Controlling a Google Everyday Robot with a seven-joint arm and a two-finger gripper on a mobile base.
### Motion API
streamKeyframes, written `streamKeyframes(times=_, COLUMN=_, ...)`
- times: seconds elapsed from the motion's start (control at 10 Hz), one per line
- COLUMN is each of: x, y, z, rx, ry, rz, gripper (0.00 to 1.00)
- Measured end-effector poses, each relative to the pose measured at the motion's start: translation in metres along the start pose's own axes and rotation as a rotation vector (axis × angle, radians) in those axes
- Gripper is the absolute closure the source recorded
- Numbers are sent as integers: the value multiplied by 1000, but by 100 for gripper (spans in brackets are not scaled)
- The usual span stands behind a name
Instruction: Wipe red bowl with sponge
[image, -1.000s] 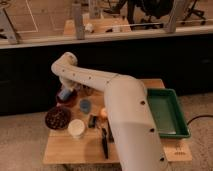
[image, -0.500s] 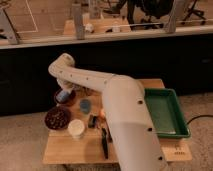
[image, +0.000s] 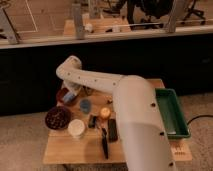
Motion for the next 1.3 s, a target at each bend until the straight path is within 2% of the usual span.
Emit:
streamKeyframes(times=0.3, x=17, y=-6, z=-4, rx=-2, ry=39, rz=16, gripper=100)
streamKeyframes(times=0.6, x=23, y=-22, z=-2, rx=1, ry=55, rz=12, gripper=100)
streamKeyframes(times=1.0, x=20, y=-38, z=5, rx=11, ry=39, rz=-8, gripper=100)
streamKeyframes(times=1.3, x=3, y=-30, z=3, rx=10, ry=0, rz=-36, gripper=100)
